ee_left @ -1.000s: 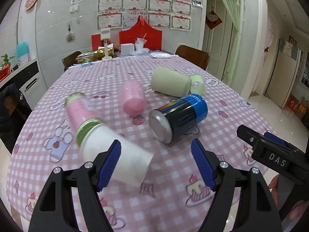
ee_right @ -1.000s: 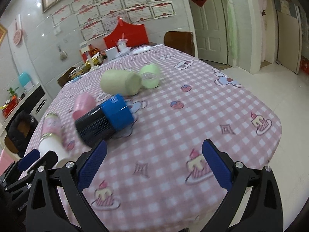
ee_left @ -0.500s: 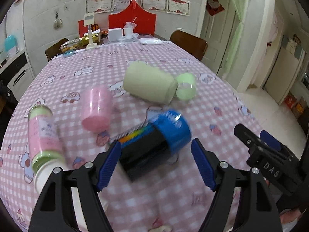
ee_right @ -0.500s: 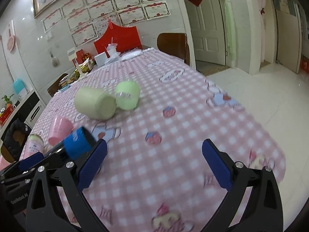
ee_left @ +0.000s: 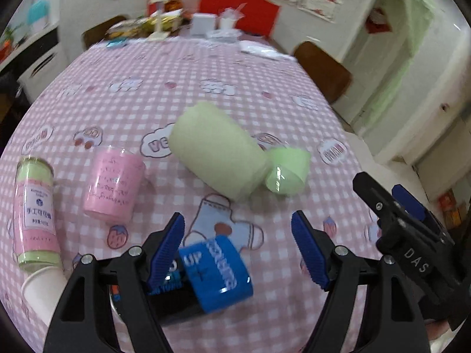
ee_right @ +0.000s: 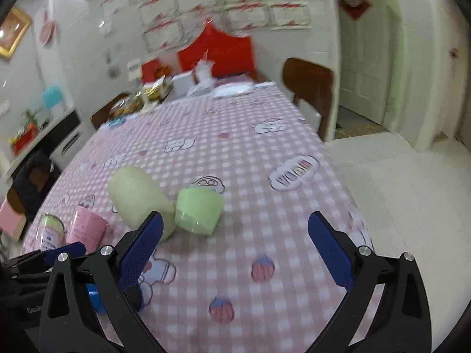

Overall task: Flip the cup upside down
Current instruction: 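Move the left gripper toward the pale green cup lying on its side, then close the left gripper around the body of the pale green cup, then lift the pale green cup with the left gripper toward the right gripper, then grasp the pale green cup with the right gripper while the left gripper releases it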

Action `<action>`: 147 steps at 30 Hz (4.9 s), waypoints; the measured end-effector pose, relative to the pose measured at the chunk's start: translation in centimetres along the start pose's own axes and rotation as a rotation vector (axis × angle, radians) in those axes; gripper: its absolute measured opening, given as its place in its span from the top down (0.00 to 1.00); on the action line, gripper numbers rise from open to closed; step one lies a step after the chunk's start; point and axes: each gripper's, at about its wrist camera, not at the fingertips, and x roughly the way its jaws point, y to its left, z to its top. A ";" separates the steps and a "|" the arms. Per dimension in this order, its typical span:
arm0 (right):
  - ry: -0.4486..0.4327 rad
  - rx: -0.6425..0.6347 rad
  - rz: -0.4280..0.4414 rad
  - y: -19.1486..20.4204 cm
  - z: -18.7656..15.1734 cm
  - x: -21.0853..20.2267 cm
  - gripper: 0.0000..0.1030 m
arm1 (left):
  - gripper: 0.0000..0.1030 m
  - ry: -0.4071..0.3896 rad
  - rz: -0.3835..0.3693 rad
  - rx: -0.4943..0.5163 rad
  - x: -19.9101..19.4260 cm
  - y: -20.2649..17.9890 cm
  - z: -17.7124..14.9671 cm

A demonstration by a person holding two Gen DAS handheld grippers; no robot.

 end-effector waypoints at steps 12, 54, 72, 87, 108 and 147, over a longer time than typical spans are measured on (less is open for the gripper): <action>0.111 -0.238 -0.023 1.1 8.0 6.6 0.08 | 0.28 0.030 0.122 -0.347 3.5 1.1 6.2; 0.239 -0.105 -0.029 -1.3 9.3 12.9 0.08 | 0.26 0.219 -0.063 -0.305 10.8 0.5 8.8; 0.122 -0.004 0.026 0.1 7.1 -0.8 0.08 | 0.26 0.029 -0.062 -0.073 -4.8 1.5 7.7; 0.039 -0.035 0.078 10.6 -1.1 -13.4 0.08 | 0.26 -0.110 -0.070 0.102 -18.7 8.3 -1.2; 0.103 0.129 0.100 19.5 -16.4 -13.2 0.08 | 0.26 0.088 -0.113 0.101 -16.2 22.3 -12.1; 0.175 0.222 0.181 21.8 -17.9 -10.0 0.08 | 0.26 0.164 -0.142 0.168 -10.8 23.4 -12.5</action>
